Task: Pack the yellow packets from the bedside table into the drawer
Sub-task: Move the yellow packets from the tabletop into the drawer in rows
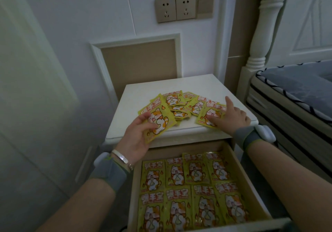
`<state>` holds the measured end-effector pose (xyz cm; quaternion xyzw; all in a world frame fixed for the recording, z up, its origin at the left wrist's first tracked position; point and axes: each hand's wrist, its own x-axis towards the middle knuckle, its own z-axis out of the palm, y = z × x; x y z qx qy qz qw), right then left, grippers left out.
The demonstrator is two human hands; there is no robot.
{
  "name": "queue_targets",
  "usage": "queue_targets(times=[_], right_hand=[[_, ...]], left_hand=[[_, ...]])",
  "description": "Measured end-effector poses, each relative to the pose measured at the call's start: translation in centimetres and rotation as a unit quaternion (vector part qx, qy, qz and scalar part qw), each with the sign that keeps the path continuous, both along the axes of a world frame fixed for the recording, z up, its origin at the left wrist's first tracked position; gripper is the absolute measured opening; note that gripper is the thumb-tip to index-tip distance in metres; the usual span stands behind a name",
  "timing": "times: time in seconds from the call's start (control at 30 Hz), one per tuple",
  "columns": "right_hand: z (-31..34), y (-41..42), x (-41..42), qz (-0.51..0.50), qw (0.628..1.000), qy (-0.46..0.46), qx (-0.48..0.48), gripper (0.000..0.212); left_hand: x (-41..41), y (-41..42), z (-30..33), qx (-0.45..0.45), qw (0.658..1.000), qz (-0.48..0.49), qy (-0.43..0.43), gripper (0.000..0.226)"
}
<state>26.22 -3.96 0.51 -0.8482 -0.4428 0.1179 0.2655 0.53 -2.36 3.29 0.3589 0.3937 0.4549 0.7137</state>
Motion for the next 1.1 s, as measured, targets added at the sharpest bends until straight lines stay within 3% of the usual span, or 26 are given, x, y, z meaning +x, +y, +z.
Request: queue_targets(times=[0.17, 0.3, 0.4, 0.5, 0.63, 0.8, 0.97, 1.1], right_hand=[[0.6, -0.1, 0.3, -0.008, 0.998, 0.063, 0.025, 0.089], [1.0, -0.2, 0.3, -0.007, 0.991, 0.132, 0.032, 0.100], [1.2, -0.7, 0.7, -0.011, 0.994, 0.111, -0.002, 0.105], [1.1, -1.8, 0.5, 0.005, 0.997, 0.072, -0.023, 0.096], [0.5, -2.3, 0.0, 0.032, 0.989, 0.133, 0.050, 0.091], [0.7, -2.4, 0.5, -0.024, 0.910, 0.385, 0.155, 0.108], [1.9, -3.4, 0.0, -0.020, 0.851, 0.494, 0.175, 0.108], [2.4, -4.1, -1.2, 0.012, 0.786, 0.605, 0.129, 0.086]], left_hand=[[-0.5, -0.4, -0.9, 0.009, 0.999, -0.005, 0.039, 0.023], [-0.7, -0.5, -2.0, 0.000, 0.996, -0.048, 0.071, 0.027], [-0.8, -0.5, -2.5, 0.000, 0.993, -0.074, 0.090, 0.029], [-0.7, -0.6, -2.9, 0.005, 0.991, -0.087, 0.100, 0.029], [-0.8, -0.5, -3.2, 0.004, 0.987, -0.101, 0.123, 0.027], [-1.0, -0.9, -3.2, 0.004, 0.982, -0.117, 0.151, 0.028], [-1.7, -1.2, -3.3, 0.007, 0.968, -0.169, 0.187, 0.086], [-2.5, -1.4, -4.0, 0.054, 0.946, -0.192, 0.256, 0.102]])
